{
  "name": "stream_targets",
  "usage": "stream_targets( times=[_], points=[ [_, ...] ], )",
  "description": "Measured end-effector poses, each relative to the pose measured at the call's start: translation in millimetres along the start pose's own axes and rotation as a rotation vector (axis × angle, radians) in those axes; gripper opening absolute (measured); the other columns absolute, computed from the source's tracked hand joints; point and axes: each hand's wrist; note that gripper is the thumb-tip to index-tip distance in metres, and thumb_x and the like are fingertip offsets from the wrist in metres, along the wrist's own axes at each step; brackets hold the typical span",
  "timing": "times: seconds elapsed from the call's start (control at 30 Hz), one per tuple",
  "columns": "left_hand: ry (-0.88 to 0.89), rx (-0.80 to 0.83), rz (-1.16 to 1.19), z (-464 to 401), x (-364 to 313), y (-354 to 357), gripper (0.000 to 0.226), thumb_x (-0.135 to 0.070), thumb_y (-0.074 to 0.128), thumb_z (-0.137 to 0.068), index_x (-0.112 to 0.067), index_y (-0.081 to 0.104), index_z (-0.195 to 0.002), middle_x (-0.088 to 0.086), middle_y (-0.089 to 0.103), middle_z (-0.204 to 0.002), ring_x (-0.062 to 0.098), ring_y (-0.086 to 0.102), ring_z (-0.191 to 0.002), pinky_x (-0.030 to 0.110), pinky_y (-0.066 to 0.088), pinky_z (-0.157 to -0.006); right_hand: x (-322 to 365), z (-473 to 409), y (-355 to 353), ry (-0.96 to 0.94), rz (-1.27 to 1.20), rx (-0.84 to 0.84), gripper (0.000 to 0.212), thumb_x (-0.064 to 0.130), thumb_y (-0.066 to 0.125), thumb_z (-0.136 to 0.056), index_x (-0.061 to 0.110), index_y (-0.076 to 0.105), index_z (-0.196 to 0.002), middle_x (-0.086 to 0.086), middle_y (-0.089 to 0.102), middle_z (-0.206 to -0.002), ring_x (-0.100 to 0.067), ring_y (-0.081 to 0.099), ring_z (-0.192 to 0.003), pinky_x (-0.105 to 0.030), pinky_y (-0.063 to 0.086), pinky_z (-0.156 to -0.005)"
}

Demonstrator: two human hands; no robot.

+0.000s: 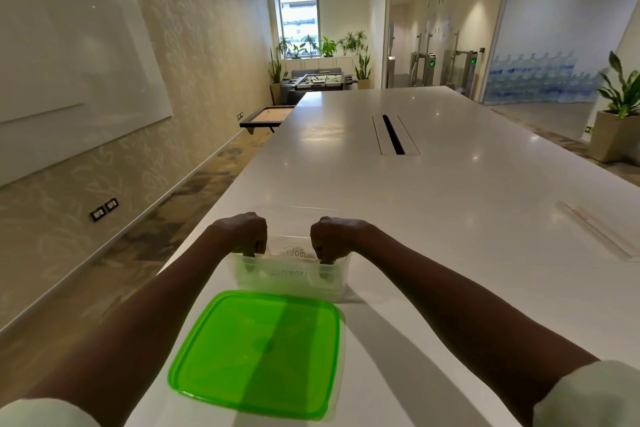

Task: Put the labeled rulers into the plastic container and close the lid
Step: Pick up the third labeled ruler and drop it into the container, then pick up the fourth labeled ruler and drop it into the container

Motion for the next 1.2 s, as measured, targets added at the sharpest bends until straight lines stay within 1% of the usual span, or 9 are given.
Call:
stream_targets(
  times=[0.1,0.17,0.27,0.37,0.57,0.67,0.87,1.07,1.2],
  points=[
    [0.032,0.008,0.057,3,-3,-6,0.03,-0.003,0.08,-0.071,-0.004,0.073,-0.1,0.014,0.073,-0.101,0.021,0.072,-0.088,0.034,0.058,-0.084,-3,1,-2,0.019,-0.103,0.01,0.028,0.029,0.07,-0.086,0.003,0.075,-0.093,-0.008,0.072,-0.085,-0.016,0.06,-0.073,-0.023,0.047,-0.059],
    [0.067,-0.002,0.084,6,-9,-13,0.042,-0.015,0.088,-0.062,-0.01,0.074,-0.101,0.005,0.075,-0.097,0.013,0.072,-0.087,0.025,0.056,-0.082,-7,4,-5,0.02,-0.155,-0.032,0.032,0.035,0.072,-0.085,0.004,0.075,-0.093,-0.007,0.076,-0.088,-0.018,0.064,-0.077,-0.028,0.054,-0.07],
    [0.112,-0.103,0.183,8,-23,-24,0.038,-0.025,0.089,-0.06,-0.016,0.076,-0.095,-0.002,0.076,-0.09,0.006,0.071,-0.081,0.014,0.051,-0.073,-13,9,-9,0.034,-0.206,-0.196,0.029,0.033,0.073,-0.084,0.008,0.075,-0.098,-0.009,0.072,-0.099,-0.02,0.061,-0.088,-0.037,0.058,-0.08],
    [0.206,-0.304,0.204,7,-41,-30,0.026,-0.028,0.083,-0.069,-0.016,0.077,-0.091,-0.002,0.076,-0.09,0.002,0.068,-0.075,0.016,0.048,-0.079,-21,17,-11,0.088,-0.265,-0.403,0.021,0.026,0.074,-0.083,0.01,0.074,-0.097,-0.009,0.072,-0.101,-0.023,0.067,-0.086,-0.036,0.058,-0.076],
    [0.284,-0.674,0.215,0,-78,-26,0.021,-0.021,0.071,-0.083,-0.01,0.075,-0.1,0.009,0.075,-0.1,0.02,0.07,-0.092,0.028,0.05,-0.09,-45,44,-8,0.265,-0.213,-0.724,0.019,0.023,0.063,-0.089,0.01,0.073,-0.098,-0.011,0.074,-0.097,-0.03,0.069,-0.089,-0.041,0.058,-0.078],
    [0.291,-0.794,0.316,-4,-101,-21,0.02,-0.012,0.065,-0.085,-0.008,0.073,-0.104,0.011,0.074,-0.103,0.022,0.07,-0.096,0.025,0.046,-0.092,-58,63,0,0.342,-0.146,-0.828,0.021,0.012,0.05,-0.09,0.007,0.07,-0.087,-0.01,0.072,-0.084,-0.028,0.066,-0.079,-0.037,0.058,-0.068],
    [0.342,-0.822,0.366,-13,-155,-15,0.023,-0.01,0.056,-0.089,-0.008,0.072,-0.105,0.009,0.074,-0.105,0.024,0.067,-0.1,0.024,0.045,-0.09,-88,104,27,0.474,-0.085,-0.903,0.019,-0.001,0.047,-0.082,0.005,0.061,-0.071,-0.008,0.063,-0.066,-0.024,0.059,-0.066,-0.029,0.045,-0.052],
    [0.42,-0.778,0.399,-22,-217,-6,0.022,-0.014,0.055,-0.09,-0.011,0.074,-0.101,0.007,0.075,-0.098,0.024,0.067,-0.094,0.035,0.052,-0.088,-123,145,50,0.584,-0.118,-0.894,0.021,0.0,0.045,-0.081,0.006,0.064,-0.074,-0.009,0.065,-0.069,-0.027,0.06,-0.069,-0.03,0.045,-0.055],
    [0.455,-0.734,0.435,-28,-258,4,0.021,-0.016,0.054,-0.089,-0.014,0.074,-0.096,0.002,0.075,-0.095,0.018,0.068,-0.089,0.03,0.053,-0.085,-148,177,64,0.652,-0.114,-0.88,0.02,0.003,0.045,-0.082,0.006,0.064,-0.074,-0.009,0.067,-0.07,-0.028,0.061,-0.071,-0.032,0.048,-0.057]
  ],
)
Point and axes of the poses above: each hand's wrist, its own z-axis away from the middle knuckle, its own y-axis out of the palm, x = y × z
